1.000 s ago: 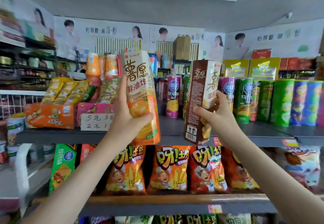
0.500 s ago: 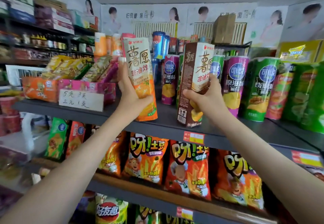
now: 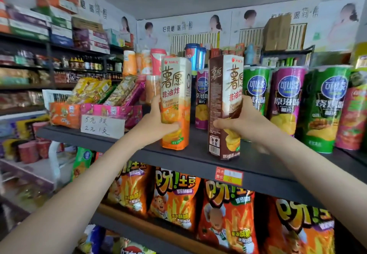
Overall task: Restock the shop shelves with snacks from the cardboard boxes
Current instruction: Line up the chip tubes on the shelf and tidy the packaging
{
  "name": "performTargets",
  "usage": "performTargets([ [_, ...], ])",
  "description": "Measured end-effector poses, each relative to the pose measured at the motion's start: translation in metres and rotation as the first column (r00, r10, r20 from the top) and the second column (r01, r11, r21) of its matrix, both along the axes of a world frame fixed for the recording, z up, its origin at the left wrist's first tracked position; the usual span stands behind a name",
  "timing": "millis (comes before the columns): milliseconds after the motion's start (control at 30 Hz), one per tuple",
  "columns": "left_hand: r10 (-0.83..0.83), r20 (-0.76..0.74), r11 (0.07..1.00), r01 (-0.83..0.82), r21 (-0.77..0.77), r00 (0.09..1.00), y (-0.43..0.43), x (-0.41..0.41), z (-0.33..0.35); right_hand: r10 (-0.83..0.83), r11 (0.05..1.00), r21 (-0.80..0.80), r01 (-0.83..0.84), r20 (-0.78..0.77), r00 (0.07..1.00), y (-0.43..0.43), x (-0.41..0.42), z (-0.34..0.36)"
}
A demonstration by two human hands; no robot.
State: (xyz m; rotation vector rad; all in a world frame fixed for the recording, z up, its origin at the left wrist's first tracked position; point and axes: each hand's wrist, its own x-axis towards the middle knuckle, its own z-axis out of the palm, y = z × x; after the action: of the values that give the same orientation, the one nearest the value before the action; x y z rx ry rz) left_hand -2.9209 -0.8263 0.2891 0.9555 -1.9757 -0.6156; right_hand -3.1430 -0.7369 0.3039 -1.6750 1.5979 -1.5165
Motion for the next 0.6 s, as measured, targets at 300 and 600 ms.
performTargets([
  [300, 0.01, 0.031, 0.996, -0.013, 0.089, 0.999, -0.084, -0.01, 0.006, -0.181, 0.983, 0.028, 0.181, -0.026, 0.983, -0.092, 0.049, -0.005],
  [600, -0.006, 0.008, 0.991, 0.005, 0.133, 1.0, -0.162, -0.026, 0.003, -0.332, 0.942, 0.013, 0.335, -0.088, 0.939, -0.134, 0.058, -0.009],
])
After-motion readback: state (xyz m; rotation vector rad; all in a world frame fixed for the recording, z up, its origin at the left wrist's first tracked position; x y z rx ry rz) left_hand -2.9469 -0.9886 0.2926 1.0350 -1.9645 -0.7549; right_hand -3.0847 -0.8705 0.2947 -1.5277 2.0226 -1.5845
